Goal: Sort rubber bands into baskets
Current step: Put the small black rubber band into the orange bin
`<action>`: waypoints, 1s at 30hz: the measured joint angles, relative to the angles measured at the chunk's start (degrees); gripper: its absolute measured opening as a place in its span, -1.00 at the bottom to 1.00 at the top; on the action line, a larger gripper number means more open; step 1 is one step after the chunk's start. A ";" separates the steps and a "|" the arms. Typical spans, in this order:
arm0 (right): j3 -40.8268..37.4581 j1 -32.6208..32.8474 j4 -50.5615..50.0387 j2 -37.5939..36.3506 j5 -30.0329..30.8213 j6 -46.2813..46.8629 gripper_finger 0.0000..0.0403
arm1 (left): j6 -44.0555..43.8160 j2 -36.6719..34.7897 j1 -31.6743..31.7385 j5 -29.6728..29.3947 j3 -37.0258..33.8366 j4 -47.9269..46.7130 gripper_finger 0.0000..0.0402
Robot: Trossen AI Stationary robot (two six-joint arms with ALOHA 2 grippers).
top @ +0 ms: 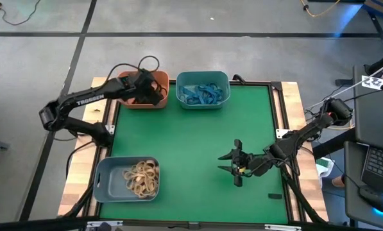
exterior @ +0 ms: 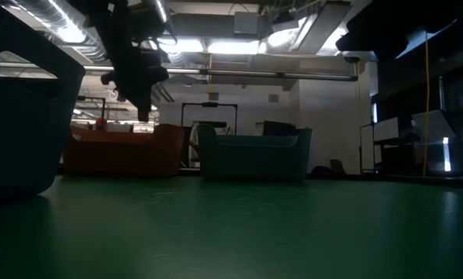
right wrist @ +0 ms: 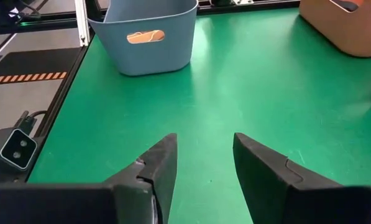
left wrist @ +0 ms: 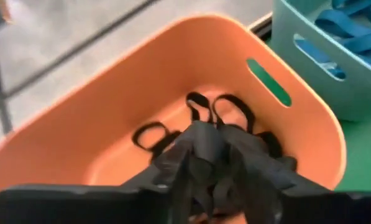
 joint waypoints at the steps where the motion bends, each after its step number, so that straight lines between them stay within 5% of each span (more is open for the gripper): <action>1: 0.00 0.00 -0.02 0.00 -0.08 0.00 -0.21 | -0.58 0.00 0.58 1.24 0.00 -0.41 -0.40; 8: 0.00 0.03 -0.99 -0.14 -1.04 0.02 -0.21 | -4.49 -0.26 0.20 3.46 4.06 -11.22 -0.13; 13: 0.00 1.02 -4.22 -1.75 -10.41 5.70 -0.21 | -5.88 -0.62 -4.24 5.14 5.57 -13.84 -0.12; 22: 0.07 10.53 -20.19 -2.62 -25.74 33.10 -0.21 | -6.66 -0.59 -18.36 5.91 3.40 -7.54 -0.12; 30: 0.04 23.24 -34.89 -2.54 -32.89 62.58 -0.21 | -7.54 -0.28 -25.77 5.87 0.60 1.98 -0.11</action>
